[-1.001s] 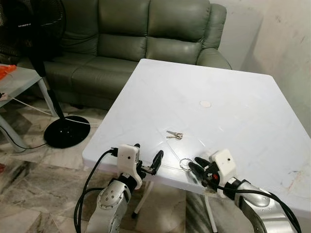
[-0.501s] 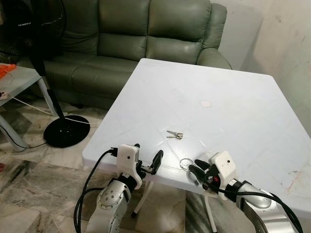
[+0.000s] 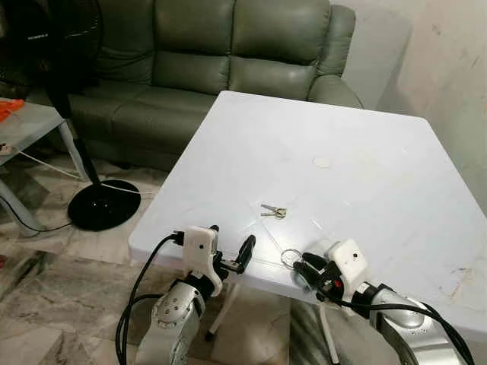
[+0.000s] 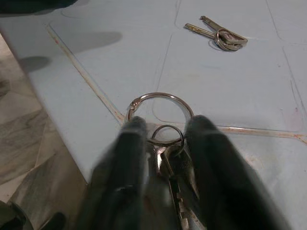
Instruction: Hang keys on a hook
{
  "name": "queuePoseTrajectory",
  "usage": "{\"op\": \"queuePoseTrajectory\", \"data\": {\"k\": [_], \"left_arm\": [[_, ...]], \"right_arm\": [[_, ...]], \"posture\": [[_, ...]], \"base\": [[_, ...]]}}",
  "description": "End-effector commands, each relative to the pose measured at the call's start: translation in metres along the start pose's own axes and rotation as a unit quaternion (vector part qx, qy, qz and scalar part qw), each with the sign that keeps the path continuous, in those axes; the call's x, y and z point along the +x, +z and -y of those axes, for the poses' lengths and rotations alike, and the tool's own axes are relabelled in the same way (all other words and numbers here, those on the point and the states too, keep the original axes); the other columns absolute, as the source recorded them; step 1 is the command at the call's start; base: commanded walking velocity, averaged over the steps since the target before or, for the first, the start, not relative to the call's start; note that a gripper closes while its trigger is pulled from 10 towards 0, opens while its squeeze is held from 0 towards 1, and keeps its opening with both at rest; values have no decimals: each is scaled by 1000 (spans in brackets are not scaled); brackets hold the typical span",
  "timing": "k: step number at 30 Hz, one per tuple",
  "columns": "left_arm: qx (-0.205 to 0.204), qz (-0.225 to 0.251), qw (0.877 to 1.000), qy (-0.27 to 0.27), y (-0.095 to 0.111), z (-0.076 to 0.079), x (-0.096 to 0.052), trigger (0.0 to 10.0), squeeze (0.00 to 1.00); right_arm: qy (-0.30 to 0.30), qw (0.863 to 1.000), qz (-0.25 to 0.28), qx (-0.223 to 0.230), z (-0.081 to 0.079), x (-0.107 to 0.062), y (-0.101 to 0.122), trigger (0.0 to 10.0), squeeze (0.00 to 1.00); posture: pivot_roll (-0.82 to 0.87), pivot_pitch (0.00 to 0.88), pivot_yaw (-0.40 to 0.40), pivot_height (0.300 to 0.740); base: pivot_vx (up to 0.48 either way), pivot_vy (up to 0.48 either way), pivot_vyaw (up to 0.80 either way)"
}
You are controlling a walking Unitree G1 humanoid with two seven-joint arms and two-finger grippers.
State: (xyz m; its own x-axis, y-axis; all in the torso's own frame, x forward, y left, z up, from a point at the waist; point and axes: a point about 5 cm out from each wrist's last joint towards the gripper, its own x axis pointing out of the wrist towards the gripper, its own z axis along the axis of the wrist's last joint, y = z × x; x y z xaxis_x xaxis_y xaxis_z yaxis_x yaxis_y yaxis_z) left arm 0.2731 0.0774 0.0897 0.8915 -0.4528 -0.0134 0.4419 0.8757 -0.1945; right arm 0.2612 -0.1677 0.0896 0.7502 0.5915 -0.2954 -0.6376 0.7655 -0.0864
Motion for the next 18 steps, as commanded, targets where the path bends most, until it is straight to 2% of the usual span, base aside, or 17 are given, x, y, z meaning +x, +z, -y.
{"op": "queuePoseTrajectory", "data": {"k": [1,7,8,9,10,18], "left_arm": [[-9,8,1000,0,3,5,2,10000,0],[-12,9,1000,2,4,6,2,10000,0],[-13,9,1000,2,4,6,2,10000,0],[-13,9,1000,2,4,5,2,10000,0],[-13,9,1000,2,4,5,2,10000,0],[-13,10,1000,2,3,6,3,10000,0]], "right_arm": [[-2,1000,6,-7,0,-1,3,10000,1000],[2,1000,-1,-16,0,-1,1,10000,1000],[-3,1000,-5,-23,1,-1,1,10000,616],[-3,1000,-5,-27,1,-1,1,10000,616],[-6,1000,-6,-30,1,-1,0,10000,0],[10,999,-15,-31,-3,-1,-2,10000,0]], "posture": [[8,80,-71,740],[6,83,-74,740],[5,83,-75,740],[5,83,-75,740],[5,83,-75,740],[6,78,-77,740]], "base": [[0,0,0],[0,0,0],[0,0,0],[0,0,0],[0,0,0],[0,0,0]]}}
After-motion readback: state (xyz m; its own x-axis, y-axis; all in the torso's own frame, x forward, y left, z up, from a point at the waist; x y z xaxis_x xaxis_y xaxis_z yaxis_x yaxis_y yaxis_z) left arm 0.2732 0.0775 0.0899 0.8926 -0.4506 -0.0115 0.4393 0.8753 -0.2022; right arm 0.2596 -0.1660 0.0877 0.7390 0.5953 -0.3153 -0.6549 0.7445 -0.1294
